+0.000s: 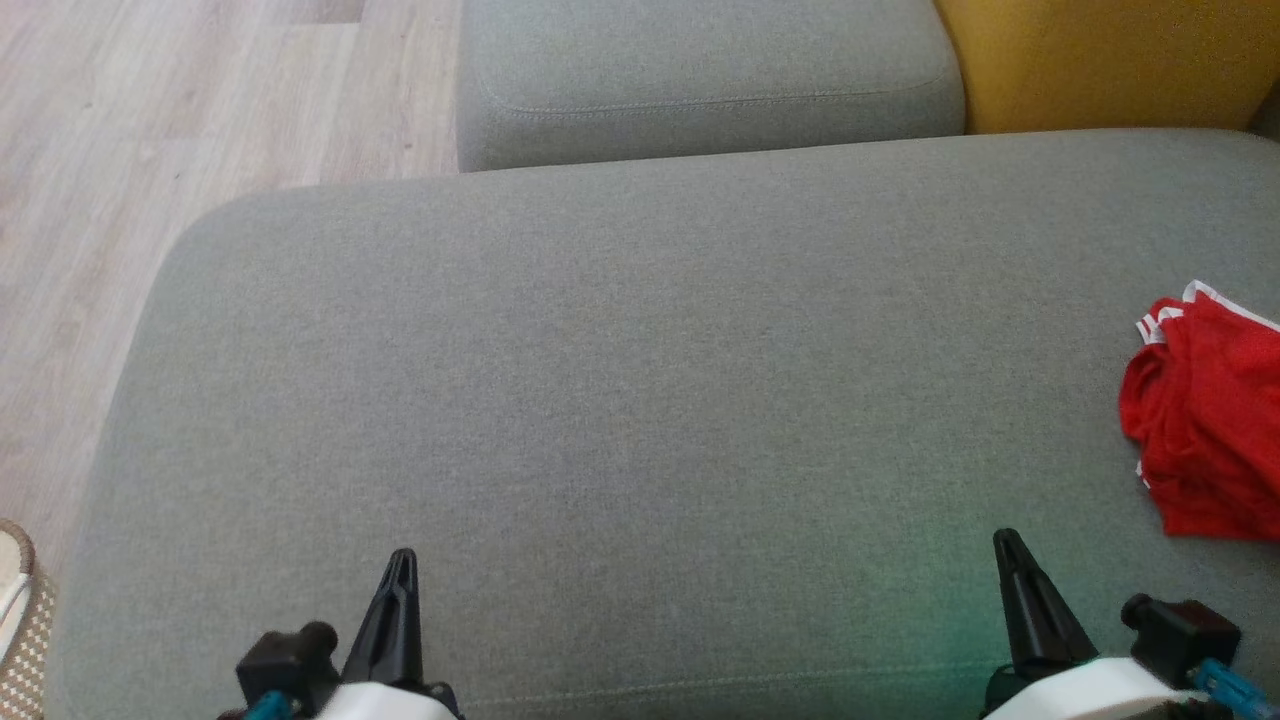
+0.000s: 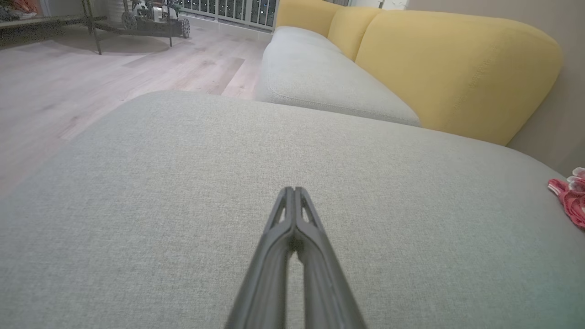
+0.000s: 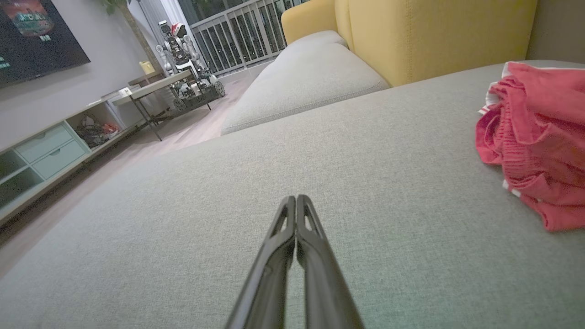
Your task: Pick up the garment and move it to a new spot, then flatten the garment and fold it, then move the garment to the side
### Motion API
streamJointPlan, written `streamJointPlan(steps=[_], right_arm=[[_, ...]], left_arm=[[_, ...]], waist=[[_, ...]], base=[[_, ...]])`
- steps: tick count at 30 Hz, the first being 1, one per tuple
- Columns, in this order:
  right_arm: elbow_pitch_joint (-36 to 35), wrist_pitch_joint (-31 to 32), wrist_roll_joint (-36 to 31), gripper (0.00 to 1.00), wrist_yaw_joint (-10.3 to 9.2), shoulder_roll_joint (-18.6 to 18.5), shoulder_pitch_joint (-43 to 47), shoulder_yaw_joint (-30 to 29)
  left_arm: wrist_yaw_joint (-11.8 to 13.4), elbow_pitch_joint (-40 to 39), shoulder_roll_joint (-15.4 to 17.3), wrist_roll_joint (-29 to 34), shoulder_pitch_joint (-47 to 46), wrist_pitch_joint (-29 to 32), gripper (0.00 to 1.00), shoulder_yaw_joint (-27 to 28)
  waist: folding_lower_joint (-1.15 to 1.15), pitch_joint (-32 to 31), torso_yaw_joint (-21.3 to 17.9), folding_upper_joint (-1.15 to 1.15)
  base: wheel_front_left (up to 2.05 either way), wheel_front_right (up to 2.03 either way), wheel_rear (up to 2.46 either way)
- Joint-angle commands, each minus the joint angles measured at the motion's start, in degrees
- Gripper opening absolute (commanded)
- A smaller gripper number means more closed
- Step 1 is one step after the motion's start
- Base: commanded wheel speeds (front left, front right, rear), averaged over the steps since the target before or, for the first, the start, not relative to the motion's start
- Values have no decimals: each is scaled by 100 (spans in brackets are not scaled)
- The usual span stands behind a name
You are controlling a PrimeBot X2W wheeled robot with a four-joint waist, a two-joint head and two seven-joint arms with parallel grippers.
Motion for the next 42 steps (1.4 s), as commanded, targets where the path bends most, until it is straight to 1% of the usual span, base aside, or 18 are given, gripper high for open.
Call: streamJointPlan(steps=[1,42], right_arm=[[-154,48,164,0,-1,-66,-263,-5],[-3,669,2982,0,-2,-140,-726,-95]], left_arm=[[-29,-149,46,-161,-295,30,0,86],[-521,192,125,-3119,-826,618,0,672]], waist=[[0,2,-3,0],[0,100,-105,0]], base=[[0,0,0],[0,0,0]])
